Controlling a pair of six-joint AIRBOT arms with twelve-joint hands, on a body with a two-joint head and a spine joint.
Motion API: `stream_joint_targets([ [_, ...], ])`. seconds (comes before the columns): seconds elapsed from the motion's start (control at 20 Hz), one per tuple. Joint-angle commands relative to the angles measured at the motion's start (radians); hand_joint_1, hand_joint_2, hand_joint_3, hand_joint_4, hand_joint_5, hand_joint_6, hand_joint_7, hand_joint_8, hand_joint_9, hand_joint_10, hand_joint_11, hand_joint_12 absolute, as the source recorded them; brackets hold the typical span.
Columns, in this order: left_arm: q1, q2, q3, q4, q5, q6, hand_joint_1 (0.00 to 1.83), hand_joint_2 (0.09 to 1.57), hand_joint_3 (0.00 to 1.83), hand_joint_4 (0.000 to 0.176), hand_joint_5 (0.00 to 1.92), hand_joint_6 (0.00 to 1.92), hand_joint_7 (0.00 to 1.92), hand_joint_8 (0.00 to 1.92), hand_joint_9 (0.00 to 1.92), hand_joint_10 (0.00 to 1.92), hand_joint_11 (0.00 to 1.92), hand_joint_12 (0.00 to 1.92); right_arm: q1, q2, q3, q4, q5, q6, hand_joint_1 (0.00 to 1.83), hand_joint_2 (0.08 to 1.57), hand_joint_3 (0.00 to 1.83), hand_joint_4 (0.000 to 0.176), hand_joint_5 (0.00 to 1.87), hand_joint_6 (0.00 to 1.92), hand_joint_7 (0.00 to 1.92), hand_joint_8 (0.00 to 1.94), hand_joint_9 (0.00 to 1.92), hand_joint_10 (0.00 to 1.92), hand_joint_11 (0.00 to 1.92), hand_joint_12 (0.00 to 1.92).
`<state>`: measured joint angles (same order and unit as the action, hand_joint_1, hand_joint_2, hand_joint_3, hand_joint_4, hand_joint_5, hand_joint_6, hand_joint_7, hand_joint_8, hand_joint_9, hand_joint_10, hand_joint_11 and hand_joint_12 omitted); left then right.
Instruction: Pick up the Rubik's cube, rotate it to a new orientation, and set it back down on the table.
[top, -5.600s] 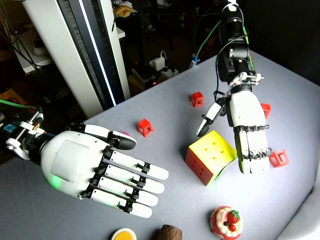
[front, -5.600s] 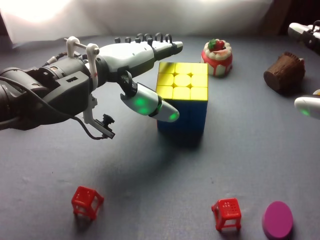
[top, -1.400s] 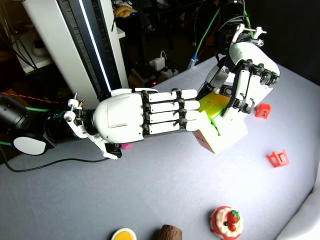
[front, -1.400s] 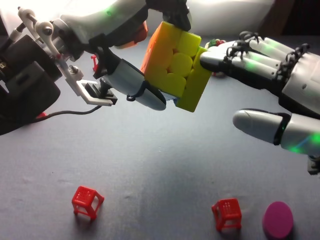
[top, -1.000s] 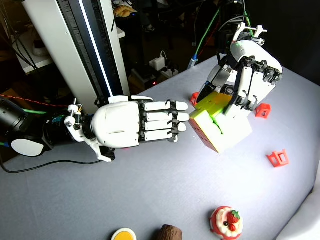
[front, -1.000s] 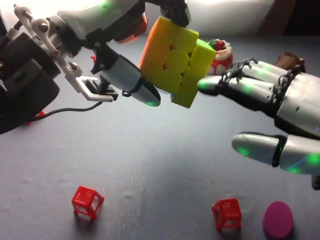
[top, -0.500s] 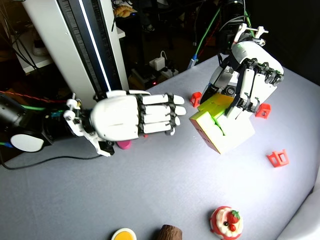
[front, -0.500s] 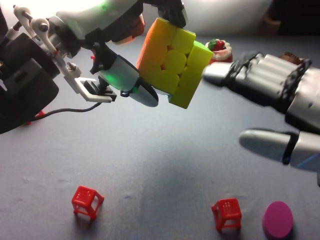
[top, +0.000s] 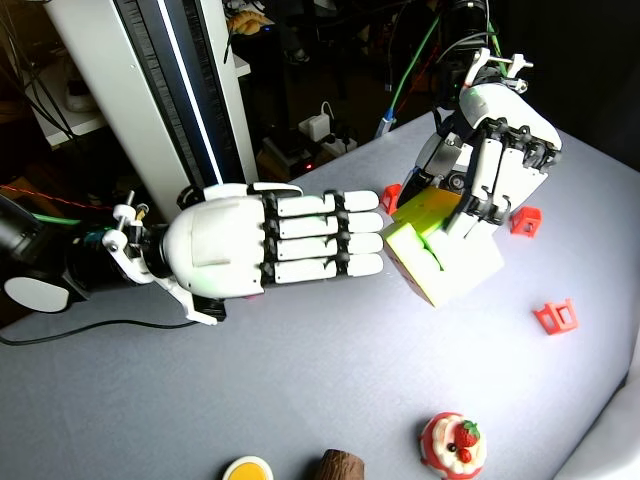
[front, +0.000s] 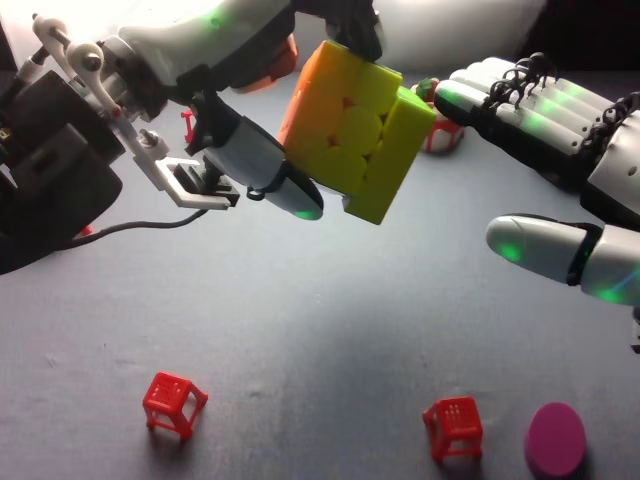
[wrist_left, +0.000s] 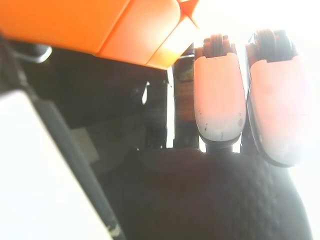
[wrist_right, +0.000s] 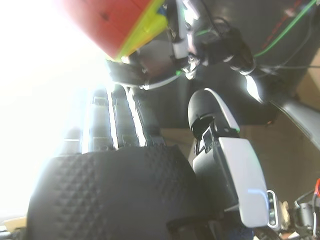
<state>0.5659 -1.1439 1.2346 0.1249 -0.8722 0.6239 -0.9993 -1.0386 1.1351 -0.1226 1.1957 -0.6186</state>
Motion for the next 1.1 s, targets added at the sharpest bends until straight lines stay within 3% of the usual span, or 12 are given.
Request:
stream_joint_targets([
  [0.0, -0.012, 0.0, -0.003, -0.017, -0.164, -0.013, 1.17, 0.63, 1.24, 0.0, 0.97, 1.72, 1.33, 1.92, 1.48, 1.92, 1.59, 1.92, 0.02, -0.006, 0.005, 0.024, 0.123, 0.006, 0.0, 1.42, 0.0, 0.0, 0.0, 0.0, 0.0, 0.0, 0.0, 0.0, 0.0, 0.0],
  [0.05, -0.013, 0.0, -0.004, -0.014, -0.166, -0.014, 1.21, 0.65, 1.22, 0.0, 0.94, 1.44, 0.96, 1.92, 1.41, 1.92, 1.51, 1.92, 0.026, -0.014, 0.012, 0.025, 0.116, 0.006, 0.0, 1.42, 0.0, 0.0, 0.0, 0.0, 0.0, 0.0, 0.0, 0.0, 0.0, 0.0],
  [0.1, -0.013, -0.001, -0.005, -0.012, -0.167, -0.017, 1.23, 0.54, 1.49, 0.0, 0.98, 1.63, 1.04, 1.92, 1.43, 1.92, 1.53, 1.92, 0.032, -0.021, 0.018, 0.025, 0.11, 0.006, 0.0, 1.43, 0.0, 0.0, 0.0, 0.0, 0.0, 0.0, 0.0, 0.0, 0.0, 0.0],
  [0.15, -0.013, -0.001, -0.005, -0.009, -0.17, -0.018, 1.53, 0.64, 1.09, 0.0, 1.11, 1.91, 1.29, 1.92, 1.46, 1.92, 1.55, 1.92, 0.037, -0.028, 0.024, 0.024, 0.105, 0.006, 0.0, 1.45, 0.01, 0.0, 0.0, 0.0, 0.0, 0.0, 0.0, 0.0, 0.0, 0.0],
  [0.3, -0.015, -0.002, -0.008, -0.006, -0.183, -0.019, 1.5, 0.68, 1.0, 0.0, 1.22, 1.92, 1.39, 1.92, 1.52, 1.92, 1.63, 1.92, 0.042, -0.047, 0.037, 0.019, 0.092, 0.006, 0.0, 1.46, 0.01, 0.0, 0.0, 0.0, 0.0, 0.0, 0.0, 0.0, 0.0, 0.0],
  [0.5, -0.015, -0.001, -0.01, -0.008, -0.193, -0.02, 1.49, 0.68, 1.0, 0.0, 1.15, 1.92, 1.37, 1.92, 1.51, 1.92, 1.62, 1.92, 0.042, -0.064, 0.038, -0.029, 0.059, 0.006, 0.0, 1.46, 0.01, 0.0, 0.0, 0.0, 0.0, 0.0, 0.01, 0.0, 0.0, 0.0],
  [0.65, -0.015, -0.001, -0.008, -0.013, -0.191, -0.019, 1.48, 0.7, 1.0, 0.0, 1.15, 1.92, 1.39, 1.92, 1.53, 1.92, 1.64, 1.92, 0.035, -0.064, 0.027, -0.07, 0.038, 0.006, 0.0, 1.47, 0.01, 0.0, 0.13, 0.06, 0.06, 0.03, 0.06, 0.03, 0.0, 0.0],
  [0.7, -0.015, -0.001, -0.007, -0.017, -0.19, -0.019, 1.5, 0.68, 1.07, 0.0, 1.2, 1.92, 1.39, 1.92, 1.53, 1.92, 1.64, 1.92, 0.032, -0.064, 0.021, -0.083, 0.036, 0.006, 0.0, 1.46, 0.01, 0.0, 0.17, 0.08, 0.09, 0.04, 0.06, 0.03, 0.0, 0.0],
  [1.05, -0.015, -0.002, -0.005, -0.024, -0.187, -0.016, 1.51, 0.65, 1.14, 0.0, 1.23, 1.92, 1.42, 1.92, 1.55, 1.92, 1.66, 1.92, 0.028, -0.07, 0.005, -0.138, 0.016, 0.006, 0.0, 1.46, 0.0, 0.0, 0.05, 0.03, 0.03, 0.01, 0.01, 0.0, 0.0, 0.0],
])
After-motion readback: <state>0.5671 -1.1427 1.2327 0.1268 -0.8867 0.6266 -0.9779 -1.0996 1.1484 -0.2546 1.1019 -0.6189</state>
